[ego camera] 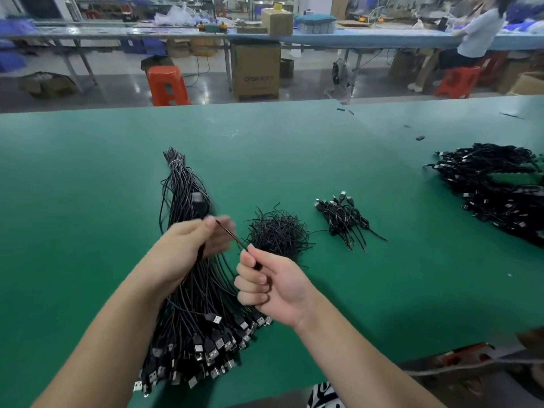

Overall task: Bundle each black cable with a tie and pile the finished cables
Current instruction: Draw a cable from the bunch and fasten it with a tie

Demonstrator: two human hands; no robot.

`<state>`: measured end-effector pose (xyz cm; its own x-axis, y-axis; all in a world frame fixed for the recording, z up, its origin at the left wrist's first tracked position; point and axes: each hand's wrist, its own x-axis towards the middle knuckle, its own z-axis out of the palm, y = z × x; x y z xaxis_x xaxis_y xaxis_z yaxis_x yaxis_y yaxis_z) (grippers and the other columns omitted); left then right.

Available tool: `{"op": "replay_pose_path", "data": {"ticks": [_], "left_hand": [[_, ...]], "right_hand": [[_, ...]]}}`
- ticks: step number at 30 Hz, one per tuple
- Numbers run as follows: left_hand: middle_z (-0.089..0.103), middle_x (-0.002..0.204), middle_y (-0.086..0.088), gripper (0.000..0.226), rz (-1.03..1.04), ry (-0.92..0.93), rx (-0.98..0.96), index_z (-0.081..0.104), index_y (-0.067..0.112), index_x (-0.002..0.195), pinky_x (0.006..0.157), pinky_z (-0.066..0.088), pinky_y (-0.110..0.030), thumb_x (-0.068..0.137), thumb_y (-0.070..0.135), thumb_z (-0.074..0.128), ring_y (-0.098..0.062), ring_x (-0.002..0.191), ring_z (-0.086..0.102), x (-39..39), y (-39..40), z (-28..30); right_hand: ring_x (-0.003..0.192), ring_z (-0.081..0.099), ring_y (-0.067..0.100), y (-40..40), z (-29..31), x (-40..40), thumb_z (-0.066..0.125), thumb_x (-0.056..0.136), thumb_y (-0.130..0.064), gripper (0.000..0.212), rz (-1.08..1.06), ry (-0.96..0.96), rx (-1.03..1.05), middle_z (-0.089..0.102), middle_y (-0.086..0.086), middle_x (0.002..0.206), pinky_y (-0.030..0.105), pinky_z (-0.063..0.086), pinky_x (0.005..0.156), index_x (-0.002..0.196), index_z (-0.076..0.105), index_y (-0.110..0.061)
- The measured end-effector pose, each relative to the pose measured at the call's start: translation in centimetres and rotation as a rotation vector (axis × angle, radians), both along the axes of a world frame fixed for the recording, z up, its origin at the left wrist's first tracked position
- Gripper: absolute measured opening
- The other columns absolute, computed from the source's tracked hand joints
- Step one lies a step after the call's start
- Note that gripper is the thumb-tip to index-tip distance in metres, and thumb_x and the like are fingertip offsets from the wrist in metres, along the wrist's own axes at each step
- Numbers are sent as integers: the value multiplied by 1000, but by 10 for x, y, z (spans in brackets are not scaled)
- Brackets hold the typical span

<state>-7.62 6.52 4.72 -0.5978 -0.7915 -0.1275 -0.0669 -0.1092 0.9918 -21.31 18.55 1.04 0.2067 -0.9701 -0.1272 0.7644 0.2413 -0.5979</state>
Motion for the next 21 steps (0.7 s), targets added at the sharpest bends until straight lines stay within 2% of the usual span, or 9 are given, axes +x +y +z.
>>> {"op": "replay_pose_path", "data": {"ticks": [3, 5, 7, 10, 12, 14, 16, 19, 21], "left_hand": [[69, 116, -16, 34, 484, 395, 148, 59, 3, 112, 87, 58, -33, 110, 26, 34, -23, 99, 72, -18, -9, 0], [69, 106, -20, 42, 523, 643, 452, 56, -4, 107, 75, 60, -29, 111, 27, 27, -22, 87, 74, -19, -20, 9], [68, 85, -6, 38, 404, 685, 611, 59, -1, 103, 52, 52, -18, 110, 23, 31, -9, 61, 68, -9, -27, 17], [54, 67, 8, 30, -35, 564, 607, 67, 6, 101, 36, 27, -15, 102, 23, 43, -1, 39, 29, 8, -24, 18], [60, 66, 1, 35, -334, 425, 383, 72, 0, 100, 36, 28, -14, 100, 21, 44, -3, 38, 22, 22, -25, 13], [69, 71, -17, 39, -598, 223, 175, 70, -8, 108, 42, 38, -18, 102, 23, 47, -8, 38, 39, 32, -24, 11], [71, 69, -18, 42, -787, -69, 41, 72, -2, 111, 53, 47, -24, 104, 31, 48, -21, 65, 69, 35, -24, 11], [77, 91, -10, 37, -789, -460, -75, 71, 7, 114, 59, 54, -28, 104, 31, 45, -26, 77, 72, 26, -15, 8], [76, 105, -10, 34, -523, -450, -74, 68, 4, 118, 70, 59, -30, 106, 24, 43, -30, 87, 74, 16, -9, -1]], "right_hand": [[49, 24, 6, -3, -8, 12, 45, 104, -31, 32, 32, 46, 11, 30, -8, 57, 19, 21, 46, 75, 53, -20], [50, 22, 7, -4, -13, 14, 44, 105, -32, 33, 31, 34, 33, 28, -8, 58, 19, 20, 46, 74, 52, -20], [50, 20, 7, -6, -16, 10, 46, 103, -31, 33, -9, -12, 67, 27, -8, 57, 19, 19, 45, 73, 52, -20], [49, 20, 7, -9, -13, -4, 47, 101, -28, 31, -74, -83, 94, 27, -9, 56, 20, 19, 43, 72, 52, -19], [46, 23, 7, -11, -7, -13, 47, 101, -27, 31, -90, -115, 89, 29, -9, 55, 20, 21, 41, 73, 53, -18], [44, 23, 6, -13, -1, -21, 47, 101, -28, 30, -97, -100, 88, 29, -10, 53, 19, 19, 39, 73, 55, -18], [45, 20, 6, -15, 4, -24, 48, 100, -29, 30, -85, -13, 96, 29, -10, 54, 19, 16, 40, 74, 55, -18], [46, 20, 6, -18, 6, -22, 45, 103, -28, 31, -93, 143, 107, 30, -9, 56, 19, 16, 42, 77, 54, -17], [47, 20, 6, -18, 7, -20, 42, 107, -28, 32, -122, 220, 87, 31, -8, 58, 20, 16, 43, 80, 54, -17]]}}
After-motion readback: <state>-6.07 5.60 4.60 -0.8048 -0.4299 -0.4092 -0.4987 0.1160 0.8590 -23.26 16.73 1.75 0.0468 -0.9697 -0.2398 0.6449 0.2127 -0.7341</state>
